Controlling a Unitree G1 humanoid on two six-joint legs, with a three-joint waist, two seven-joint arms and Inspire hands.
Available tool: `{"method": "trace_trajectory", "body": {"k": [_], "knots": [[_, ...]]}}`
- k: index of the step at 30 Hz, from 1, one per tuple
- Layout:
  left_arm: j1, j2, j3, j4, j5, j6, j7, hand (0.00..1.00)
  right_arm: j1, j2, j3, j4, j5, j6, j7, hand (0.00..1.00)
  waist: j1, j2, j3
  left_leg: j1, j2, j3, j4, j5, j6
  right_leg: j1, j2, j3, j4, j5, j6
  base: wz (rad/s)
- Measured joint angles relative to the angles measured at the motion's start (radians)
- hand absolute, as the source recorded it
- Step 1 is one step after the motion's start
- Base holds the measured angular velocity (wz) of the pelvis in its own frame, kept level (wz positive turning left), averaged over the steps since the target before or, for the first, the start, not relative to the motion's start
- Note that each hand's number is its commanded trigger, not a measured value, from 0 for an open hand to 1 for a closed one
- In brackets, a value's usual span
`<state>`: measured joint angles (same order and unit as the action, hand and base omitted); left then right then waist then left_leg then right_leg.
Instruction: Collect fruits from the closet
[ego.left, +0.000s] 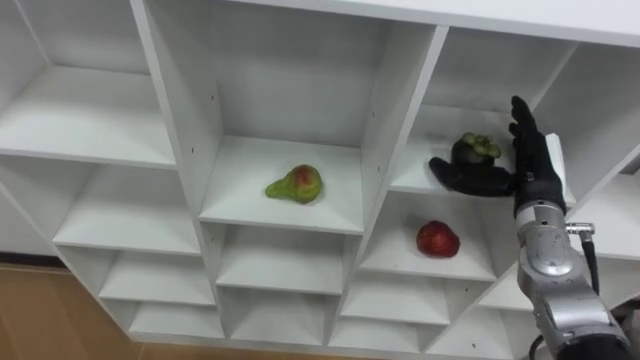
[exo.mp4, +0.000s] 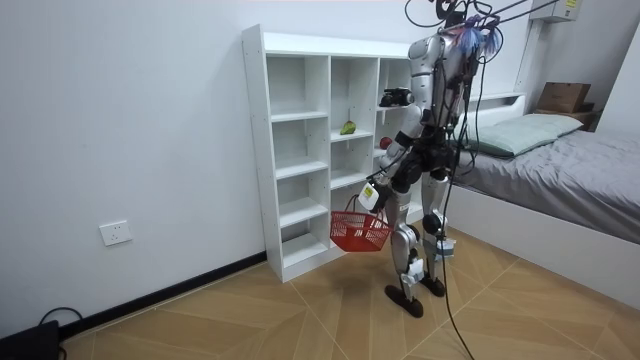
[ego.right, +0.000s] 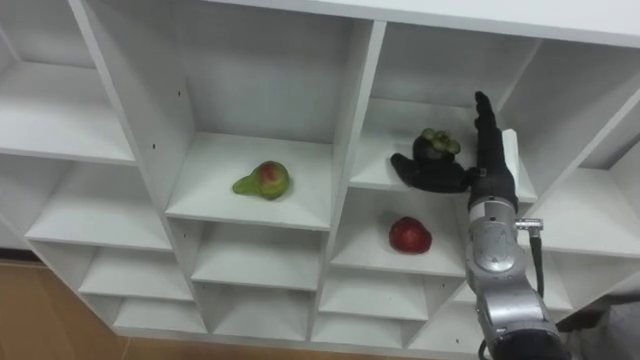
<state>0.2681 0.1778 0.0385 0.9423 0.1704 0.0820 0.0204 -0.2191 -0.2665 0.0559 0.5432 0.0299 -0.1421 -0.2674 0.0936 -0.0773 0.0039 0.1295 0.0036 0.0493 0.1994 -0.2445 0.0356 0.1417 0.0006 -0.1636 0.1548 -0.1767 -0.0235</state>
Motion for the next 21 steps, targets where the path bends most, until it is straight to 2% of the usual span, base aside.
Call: {"method": "trace_trajectory", "body": {"k": [1, 2, 3, 4, 5, 10, 14, 21], "knots": [[0.0, 0.0, 0.0, -0.001, 0.0, 0.0, -0.003, 1.0, 0.0, -0.001, 0.0, 0.0, 0.0, 0.0, 0.0, 0.0, 0.0, 0.0, 0.0, 0.0, 0.0, 0.0, 0.0, 0.0, 0.0, 0.0, 0.0, -0.001, 0.0, 0.0, 0.0, 0.0], [0.0, 0.0, 0.0, -0.002, 0.0, 0.0, -0.004, 1.0, 0.0, -0.002, 0.0, 0.001, -0.001, 0.001, 0.0, 0.11, 0.0, 0.0, -0.0001, -0.001, 0.0, -0.001, 0.001, 0.0, 0.0, 0.0, 0.0, -0.001, 0.0, 0.0, 0.0, 0.0], [0.0, 0.0, 0.0, -0.002, 0.0, 0.0, -0.004, 1.0, 0.0, -0.003, 0.0, 0.001, -0.001, 0.001, 0.0, 0.6, 0.001, 0.0, -0.0001, -0.001, 0.001, -0.001, 0.001, 0.0, 0.0, 0.0, 0.0, -0.001, 0.0, 0.0, 0.0, 0.0], [0.0, 0.0, 0.0, -0.002, 0.0, 0.0, -0.004, 1.0, 0.0, -0.004, 0.0, 0.001, -0.001, 0.001, 0.0, 0.72, 0.001, 0.0, -0.0001, -0.001, 0.001, -0.001, 0.001, 0.0, 0.0, 0.0, 0.0, -0.001, 0.0, 0.0, 0.0, 0.0], [0.0, 0.0, 0.0, -0.002, 0.0, 0.0, -0.005, 1.0, 0.0, -0.006, 0.0, 0.001, -0.002, 0.0, 0.0, 1.0, 0.001, 0.0, -0.0001, -0.002, 0.001, -0.001, 0.002, 0.0, 0.0, 0.0, 0.0, -0.002, 0.0, 0.0, 0.0, 0.0], [0.0, 0.0, 0.0, -0.004, 0.0, 0.0, -0.005, 1.0, 0.0, -0.025, -0.001, 0.0, -0.07, 0.002, -0.02, 1.0, 0.013, -0.003, -0.0019, -0.002, 0.0, -0.002, 0.004, 0.0, 0.0, -0.001, 0.0, -0.004, -0.001, 0.0, 0.0, 0.0], [0.0, 0.001, 0.0, -0.013, 0.001, 0.0, -0.002, 1.0, 0.0, -0.063, -0.003, 0.006, -0.15, 0.012, -0.04, 1.0, 0.022, -0.003, -0.0024, 0.0, 0.0, -0.009, 0.003, 0.0, 0.0, 0.003, -0.001, -0.014, -0.002, 0.0, 0.0, 0.05], [-0.003, 0.001, 0.0, -0.019, 0.001, 0.003, -0.002, 1.0, -0.009, -0.082, -0.009, 0.008, -0.198, 0.027, -0.06, 1.0, 0.027, -0.001, -0.0029, 0.0, 0.002, -0.013, -0.002, 0.0, -0.001, 0.003, 0.0, -0.023, -0.002, 0.0, 0.0, 0.02]]}}
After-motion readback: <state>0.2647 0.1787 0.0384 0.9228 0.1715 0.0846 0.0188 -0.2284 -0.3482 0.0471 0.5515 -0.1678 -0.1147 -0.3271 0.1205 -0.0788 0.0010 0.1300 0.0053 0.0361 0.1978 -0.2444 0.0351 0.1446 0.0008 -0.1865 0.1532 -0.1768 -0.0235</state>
